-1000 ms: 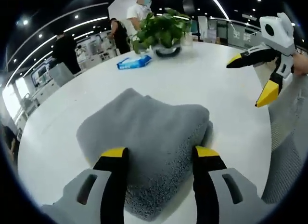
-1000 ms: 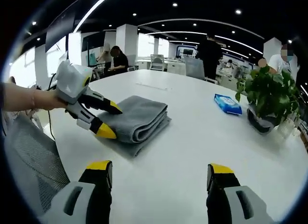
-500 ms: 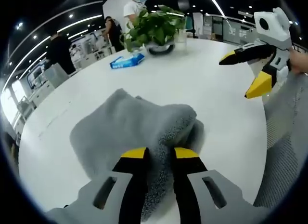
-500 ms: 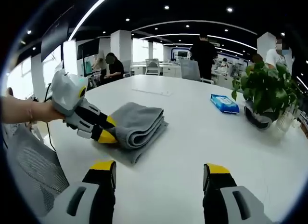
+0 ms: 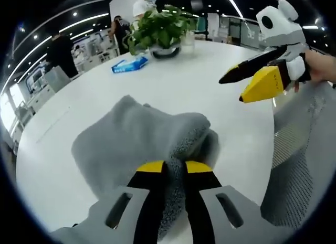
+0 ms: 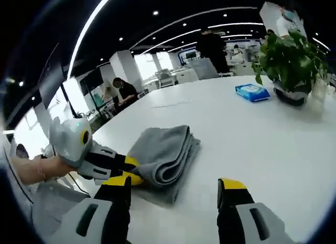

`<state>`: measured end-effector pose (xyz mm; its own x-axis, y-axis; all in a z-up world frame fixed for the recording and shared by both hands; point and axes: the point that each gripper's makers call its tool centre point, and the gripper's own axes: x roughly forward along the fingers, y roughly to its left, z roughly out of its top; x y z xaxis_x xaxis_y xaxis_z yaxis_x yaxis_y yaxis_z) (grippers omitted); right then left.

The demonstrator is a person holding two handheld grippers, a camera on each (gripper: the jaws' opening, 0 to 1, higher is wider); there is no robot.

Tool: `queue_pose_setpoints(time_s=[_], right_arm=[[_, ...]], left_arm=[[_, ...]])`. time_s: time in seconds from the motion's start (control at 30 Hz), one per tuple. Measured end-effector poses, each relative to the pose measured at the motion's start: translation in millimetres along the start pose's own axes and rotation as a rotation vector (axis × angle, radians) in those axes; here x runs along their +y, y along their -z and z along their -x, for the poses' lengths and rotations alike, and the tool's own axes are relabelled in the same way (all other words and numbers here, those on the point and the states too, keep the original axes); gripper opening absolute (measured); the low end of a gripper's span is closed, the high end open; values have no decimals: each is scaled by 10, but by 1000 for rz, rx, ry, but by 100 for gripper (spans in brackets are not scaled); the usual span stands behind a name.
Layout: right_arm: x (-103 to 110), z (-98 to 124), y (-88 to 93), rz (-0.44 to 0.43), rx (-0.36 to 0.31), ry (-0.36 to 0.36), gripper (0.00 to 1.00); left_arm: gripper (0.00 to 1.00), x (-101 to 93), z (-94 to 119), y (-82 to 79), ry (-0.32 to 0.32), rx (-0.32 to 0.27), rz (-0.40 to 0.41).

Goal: Open the folded towel by lifting each exposed corner and separating the folded layers until the towel lies flat within the target outline without major curled edges

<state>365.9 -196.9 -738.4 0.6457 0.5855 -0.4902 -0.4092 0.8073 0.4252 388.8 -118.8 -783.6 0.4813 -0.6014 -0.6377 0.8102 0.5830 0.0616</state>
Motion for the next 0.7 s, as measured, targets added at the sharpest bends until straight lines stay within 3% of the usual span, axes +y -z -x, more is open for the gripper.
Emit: queue_pose_setpoints(time_s=[0.1, 0.27, 0.5, 0.7], right_arm=[[88, -47, 113, -37, 44, -36, 59], [160, -107, 262, -13, 104, -49, 56], [198, -118, 372, -88, 158, -70, 42], [204, -82, 300, -167, 133, -63, 41]], left_arm=[[12, -119, 46, 25, 15, 0, 10], [11, -267, 109, 54, 42, 5, 10], [9, -478, 208, 79, 103, 0, 1], [7, -393, 294, -17, 85, -66, 266]])
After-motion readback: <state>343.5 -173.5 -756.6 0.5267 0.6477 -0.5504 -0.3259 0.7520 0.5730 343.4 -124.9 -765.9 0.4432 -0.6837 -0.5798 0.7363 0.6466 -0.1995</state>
